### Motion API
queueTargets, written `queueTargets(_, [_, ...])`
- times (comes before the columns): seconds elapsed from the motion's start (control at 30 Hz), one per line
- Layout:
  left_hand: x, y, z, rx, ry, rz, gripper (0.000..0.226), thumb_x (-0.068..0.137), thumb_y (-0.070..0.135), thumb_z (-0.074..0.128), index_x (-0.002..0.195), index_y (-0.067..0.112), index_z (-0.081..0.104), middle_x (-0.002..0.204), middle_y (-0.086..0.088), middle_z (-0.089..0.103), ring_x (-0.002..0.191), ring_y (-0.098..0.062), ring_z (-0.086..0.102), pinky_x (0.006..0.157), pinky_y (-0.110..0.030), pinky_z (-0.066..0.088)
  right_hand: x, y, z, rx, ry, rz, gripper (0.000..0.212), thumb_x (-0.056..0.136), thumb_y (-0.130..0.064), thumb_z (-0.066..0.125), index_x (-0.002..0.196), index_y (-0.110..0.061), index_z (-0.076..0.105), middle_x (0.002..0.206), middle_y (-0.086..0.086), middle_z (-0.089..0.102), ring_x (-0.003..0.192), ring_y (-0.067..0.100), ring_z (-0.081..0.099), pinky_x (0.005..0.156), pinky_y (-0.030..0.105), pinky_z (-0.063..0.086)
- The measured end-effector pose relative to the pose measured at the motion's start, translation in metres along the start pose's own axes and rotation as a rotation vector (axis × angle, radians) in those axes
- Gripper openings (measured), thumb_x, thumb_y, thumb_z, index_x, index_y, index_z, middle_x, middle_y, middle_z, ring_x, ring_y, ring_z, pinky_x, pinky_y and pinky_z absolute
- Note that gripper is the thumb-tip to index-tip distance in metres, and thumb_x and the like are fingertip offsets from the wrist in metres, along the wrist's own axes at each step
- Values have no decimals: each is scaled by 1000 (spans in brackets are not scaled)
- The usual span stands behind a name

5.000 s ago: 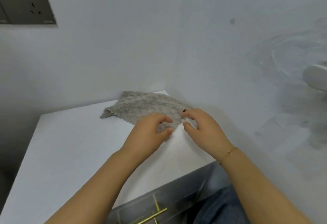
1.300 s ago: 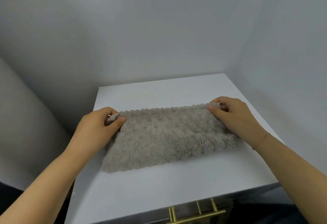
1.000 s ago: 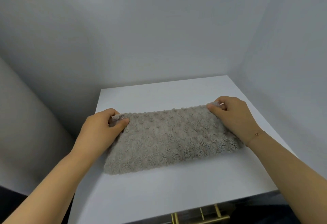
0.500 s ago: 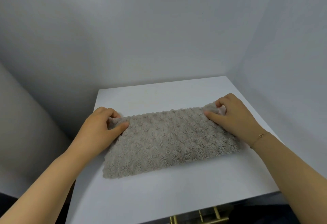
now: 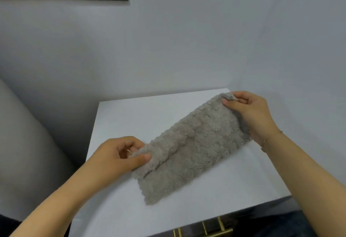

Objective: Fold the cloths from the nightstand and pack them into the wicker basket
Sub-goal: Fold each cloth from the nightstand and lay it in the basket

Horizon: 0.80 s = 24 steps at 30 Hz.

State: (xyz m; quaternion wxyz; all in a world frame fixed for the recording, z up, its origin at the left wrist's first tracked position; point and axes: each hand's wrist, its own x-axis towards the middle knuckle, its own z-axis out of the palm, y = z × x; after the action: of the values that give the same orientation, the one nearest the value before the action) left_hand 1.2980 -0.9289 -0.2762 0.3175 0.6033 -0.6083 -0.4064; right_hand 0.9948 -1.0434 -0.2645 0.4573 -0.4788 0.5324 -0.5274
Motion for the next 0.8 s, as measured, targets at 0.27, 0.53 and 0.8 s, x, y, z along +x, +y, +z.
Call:
queueTargets(0.27, [-15,-2,7,-230,-163,-125,21,78,24,81,69,18,63,54,6,48,54,-6,48,62,-21,40,49,-29,71,-580,-216,-329,13,78,-10,78,84,-14,67,81,-1,66,71,8,57,68,12,48])
queueTargets(0.53, [-35,-21,10,113,48,-103,32,81,36,74,67,27,47,60,10,54,52,-1,48,53,-13,40,60,-26,185,-1157,-579,-707,12,88,-26,67,94,-16,65,90,-3,62,81,16,53,66,25,34])
queueTargets(0.8, [-53,-43,-15,268,146,-118,29,79,46,72,71,29,51,64,10,59,56,1,49,56,-11,37,52,2,238,-1250,-630,-740,16,92,-25,61,103,-15,64,100,5,69,91,21,59,68,30,41])
